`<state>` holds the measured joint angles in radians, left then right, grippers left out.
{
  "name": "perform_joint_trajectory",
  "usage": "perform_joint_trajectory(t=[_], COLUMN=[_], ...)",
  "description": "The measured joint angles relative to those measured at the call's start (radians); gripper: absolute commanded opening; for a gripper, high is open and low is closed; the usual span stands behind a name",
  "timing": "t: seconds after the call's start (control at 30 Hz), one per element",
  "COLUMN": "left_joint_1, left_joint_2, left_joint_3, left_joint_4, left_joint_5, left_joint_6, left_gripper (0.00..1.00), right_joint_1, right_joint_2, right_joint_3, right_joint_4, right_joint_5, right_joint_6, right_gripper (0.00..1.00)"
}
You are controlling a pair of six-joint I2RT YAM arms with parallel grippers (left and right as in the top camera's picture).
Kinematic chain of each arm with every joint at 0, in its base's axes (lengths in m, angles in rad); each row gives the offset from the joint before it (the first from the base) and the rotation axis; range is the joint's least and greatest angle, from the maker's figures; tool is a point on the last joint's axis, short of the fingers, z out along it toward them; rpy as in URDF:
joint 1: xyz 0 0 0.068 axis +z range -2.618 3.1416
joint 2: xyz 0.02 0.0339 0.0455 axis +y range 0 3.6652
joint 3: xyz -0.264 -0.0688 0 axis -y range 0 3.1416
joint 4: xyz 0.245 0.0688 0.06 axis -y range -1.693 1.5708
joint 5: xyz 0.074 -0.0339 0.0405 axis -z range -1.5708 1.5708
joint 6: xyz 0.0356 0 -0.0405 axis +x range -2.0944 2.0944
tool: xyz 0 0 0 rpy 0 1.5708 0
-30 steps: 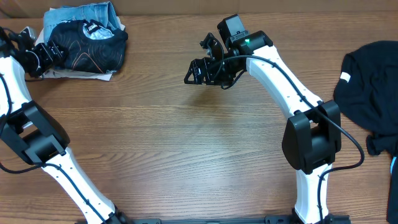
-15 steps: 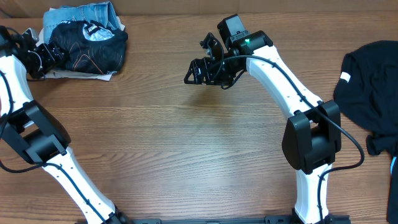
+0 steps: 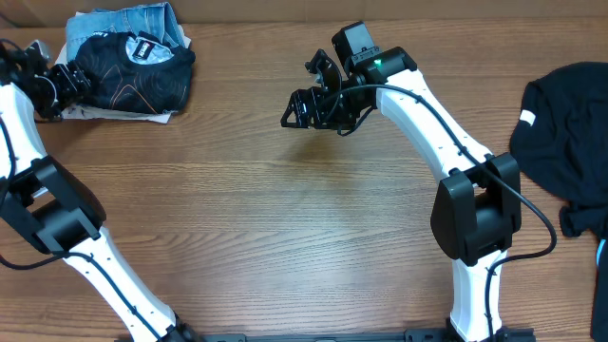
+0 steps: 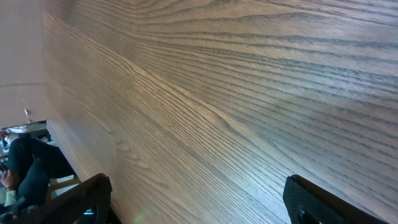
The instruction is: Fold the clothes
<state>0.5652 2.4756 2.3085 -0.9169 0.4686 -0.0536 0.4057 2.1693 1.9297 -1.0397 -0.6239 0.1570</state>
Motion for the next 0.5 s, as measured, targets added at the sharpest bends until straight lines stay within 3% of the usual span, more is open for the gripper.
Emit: perform_joint_trajectory(t=[0.3, 0.5], left_joint_1=[0.000, 0.000], left_joint_2=[-0.014, -0.014], left_joint_3=[0.000, 0.000], left_joint_4=[-0.004, -0.004], left_joint_5=[-0.007, -0.010], left_joint_6=[0.000, 0.005], left_gripper=[0.81, 0.50], right_joint_1=[0.000, 0.000], right_joint_2=[0.000, 0.000], right_joint_3=[0.000, 0.000], right_joint_4=[0.002, 0.007], right_joint_5=[0.000, 0.000], right_joint_6=[0.000, 0.003], right_gripper=[0.92, 0.92])
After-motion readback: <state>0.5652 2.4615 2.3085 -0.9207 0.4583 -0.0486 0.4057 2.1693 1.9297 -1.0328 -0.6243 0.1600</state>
